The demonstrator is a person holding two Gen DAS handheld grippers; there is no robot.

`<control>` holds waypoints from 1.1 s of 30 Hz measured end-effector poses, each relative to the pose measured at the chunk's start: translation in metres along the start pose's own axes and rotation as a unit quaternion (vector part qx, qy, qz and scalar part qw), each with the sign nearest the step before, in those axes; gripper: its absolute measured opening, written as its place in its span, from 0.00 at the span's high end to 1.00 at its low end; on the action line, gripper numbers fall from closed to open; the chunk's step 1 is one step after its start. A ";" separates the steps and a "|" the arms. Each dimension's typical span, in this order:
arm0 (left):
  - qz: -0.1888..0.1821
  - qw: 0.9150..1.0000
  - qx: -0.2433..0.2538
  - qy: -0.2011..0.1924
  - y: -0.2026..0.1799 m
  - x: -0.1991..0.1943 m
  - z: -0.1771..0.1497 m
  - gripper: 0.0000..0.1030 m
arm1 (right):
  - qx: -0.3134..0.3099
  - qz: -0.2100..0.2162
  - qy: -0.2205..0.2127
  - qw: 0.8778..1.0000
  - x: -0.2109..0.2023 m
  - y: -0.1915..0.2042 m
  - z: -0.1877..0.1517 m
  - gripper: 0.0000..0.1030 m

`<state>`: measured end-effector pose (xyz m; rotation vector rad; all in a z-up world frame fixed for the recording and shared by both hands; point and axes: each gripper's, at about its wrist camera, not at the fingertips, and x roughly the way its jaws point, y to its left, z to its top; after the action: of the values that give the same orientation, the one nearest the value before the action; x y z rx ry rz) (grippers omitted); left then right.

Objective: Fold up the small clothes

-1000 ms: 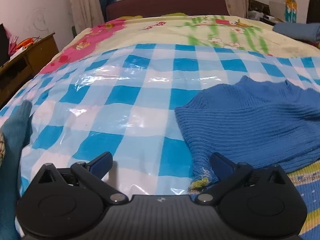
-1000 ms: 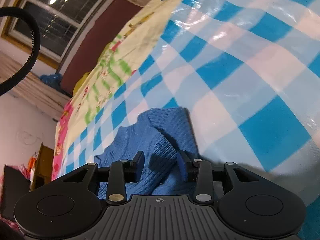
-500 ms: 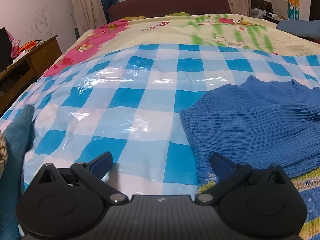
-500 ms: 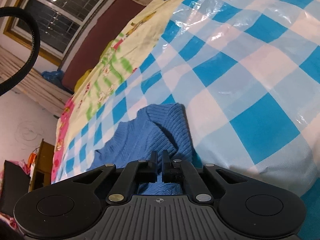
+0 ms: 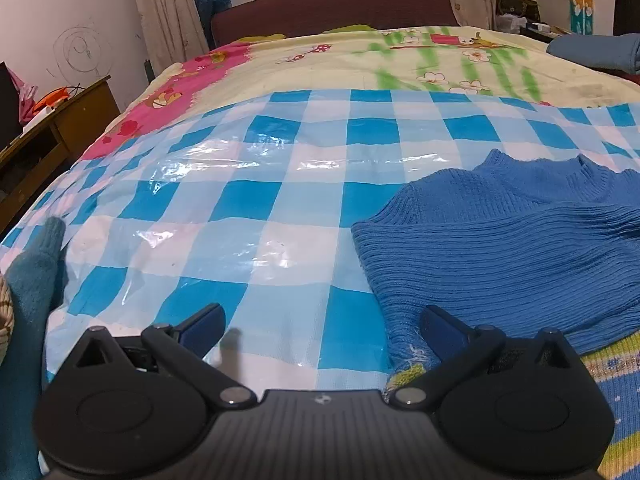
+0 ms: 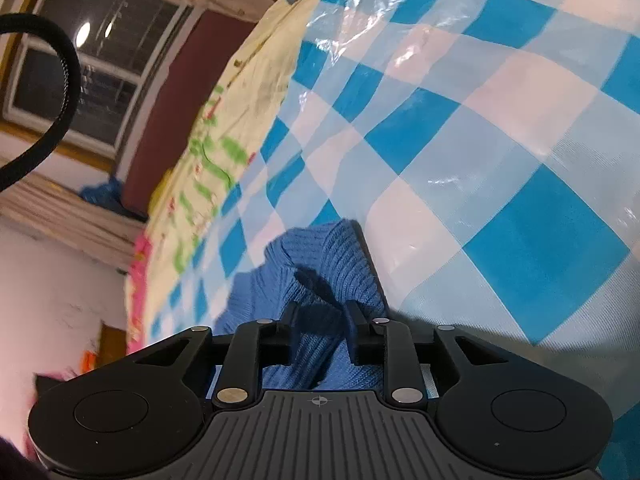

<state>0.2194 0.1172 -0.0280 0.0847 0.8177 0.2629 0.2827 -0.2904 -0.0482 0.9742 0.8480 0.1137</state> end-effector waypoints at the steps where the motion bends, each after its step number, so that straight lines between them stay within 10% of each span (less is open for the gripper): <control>1: -0.001 1.000 0.000 0.000 0.000 0.000 0.000 0.00 | 0.008 0.004 -0.003 1.000 -0.002 -0.002 0.000 0.72; 10: -0.001 1.000 0.002 0.002 -0.001 0.000 0.000 0.00 | -0.012 0.001 0.004 1.000 0.009 0.003 0.000 0.70; 14: -0.002 1.000 0.005 0.001 -0.001 0.001 0.000 0.00 | -0.023 -0.001 0.006 1.000 0.003 0.004 0.001 0.94; 21: -0.001 1.000 0.005 -0.007 0.000 0.000 0.000 0.00 | -0.032 0.063 -0.009 0.997 -0.035 0.027 0.003 0.96; 29: 0.000 1.000 0.008 -0.005 0.001 -0.003 0.000 0.00 | -0.107 -0.065 0.022 0.992 -0.017 0.016 -0.008 0.91; 33: 0.002 1.000 0.011 -0.030 0.003 -0.017 0.006 0.00 | -0.145 -0.069 -0.033 0.986 -0.038 0.032 -0.012 0.91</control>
<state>0.2123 0.1163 -0.0112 0.1137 0.7617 0.2545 0.2576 -0.2807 -0.0048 0.6399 0.8095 0.0822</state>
